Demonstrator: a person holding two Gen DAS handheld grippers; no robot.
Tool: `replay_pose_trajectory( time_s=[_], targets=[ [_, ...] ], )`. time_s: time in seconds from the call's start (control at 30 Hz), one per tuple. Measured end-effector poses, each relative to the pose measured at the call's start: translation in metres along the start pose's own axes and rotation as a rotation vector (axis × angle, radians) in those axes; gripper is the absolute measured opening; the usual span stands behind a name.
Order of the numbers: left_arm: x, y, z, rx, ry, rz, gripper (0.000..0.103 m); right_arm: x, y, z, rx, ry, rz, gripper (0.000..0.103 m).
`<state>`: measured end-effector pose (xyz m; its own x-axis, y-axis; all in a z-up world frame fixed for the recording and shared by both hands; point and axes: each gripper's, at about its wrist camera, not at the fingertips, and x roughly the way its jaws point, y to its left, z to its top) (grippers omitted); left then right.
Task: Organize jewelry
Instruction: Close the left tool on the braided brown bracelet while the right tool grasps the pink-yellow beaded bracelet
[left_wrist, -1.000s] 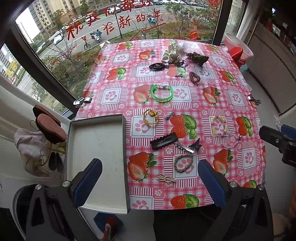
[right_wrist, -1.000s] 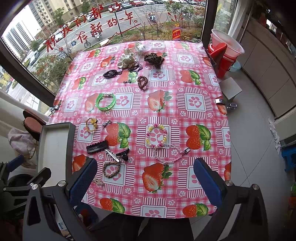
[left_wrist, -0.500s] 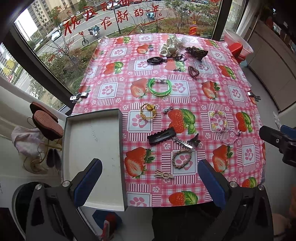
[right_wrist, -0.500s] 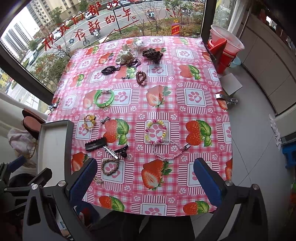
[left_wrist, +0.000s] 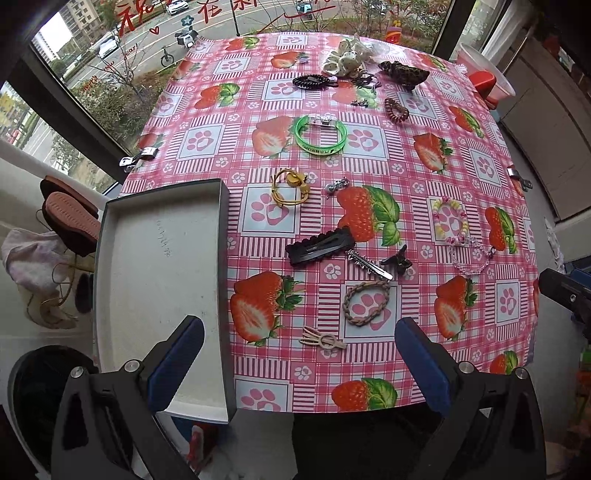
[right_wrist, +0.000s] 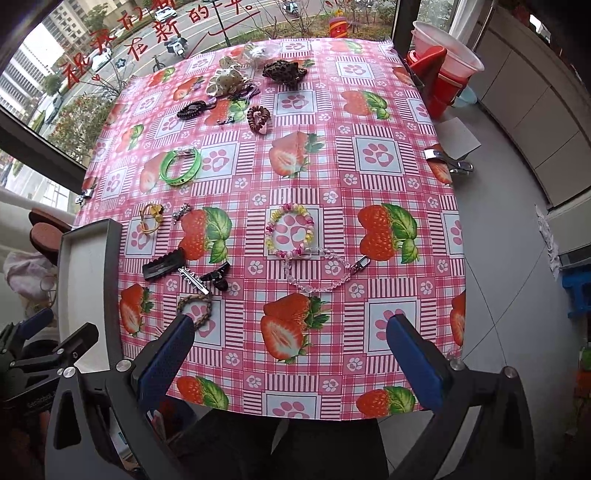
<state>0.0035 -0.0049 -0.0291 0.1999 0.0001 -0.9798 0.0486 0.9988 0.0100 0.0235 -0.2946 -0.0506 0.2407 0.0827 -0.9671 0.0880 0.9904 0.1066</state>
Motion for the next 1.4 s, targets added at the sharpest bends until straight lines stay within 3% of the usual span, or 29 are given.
replay_pose_trajectory(
  time_s=[0.27,0.43,0.5,0.53,0.7,1.03,1.13,1.23,1.33,1.4],
  targets=[
    [0.052,-0.008,-0.002,0.024,0.065,-0.036,0.103,0.041,-0.024,-0.005,0.026,0.082,-0.026,0.103],
    [0.082,-0.026,-0.001,0.062,0.106,-0.043,0.097,0.071,-0.036,-0.003,0.022,0.119,-0.048,0.103],
    [0.092,-0.032,-0.001,0.078,0.121,-0.058,0.084,0.085,-0.044,-0.001,0.039,0.140,-0.046,0.103],
    [0.098,-0.035,-0.001,0.084,0.133,-0.058,0.084,0.091,-0.047,0.000,0.048,0.148,-0.047,0.103],
    [0.118,-0.045,0.001,0.100,0.153,-0.045,0.084,0.118,-0.061,0.013,0.049,0.156,-0.081,0.103],
    [0.147,-0.054,0.021,0.059,0.154,-0.021,0.084,0.142,-0.036,0.070,-0.024,0.087,0.005,0.103],
    [0.150,-0.060,0.025,0.070,0.143,-0.017,0.084,0.156,-0.027,0.084,-0.048,0.104,0.002,0.095],
    [0.152,-0.071,0.029,0.081,0.135,-0.021,0.079,0.171,-0.020,0.090,-0.070,0.133,-0.021,0.077],
    [0.143,-0.084,0.019,0.115,0.119,-0.033,0.062,0.176,-0.016,0.092,-0.091,0.132,-0.057,0.071],
    [0.140,-0.096,0.021,0.149,0.105,-0.041,0.032,0.176,-0.009,0.090,-0.117,0.116,-0.049,0.048]
  ],
)
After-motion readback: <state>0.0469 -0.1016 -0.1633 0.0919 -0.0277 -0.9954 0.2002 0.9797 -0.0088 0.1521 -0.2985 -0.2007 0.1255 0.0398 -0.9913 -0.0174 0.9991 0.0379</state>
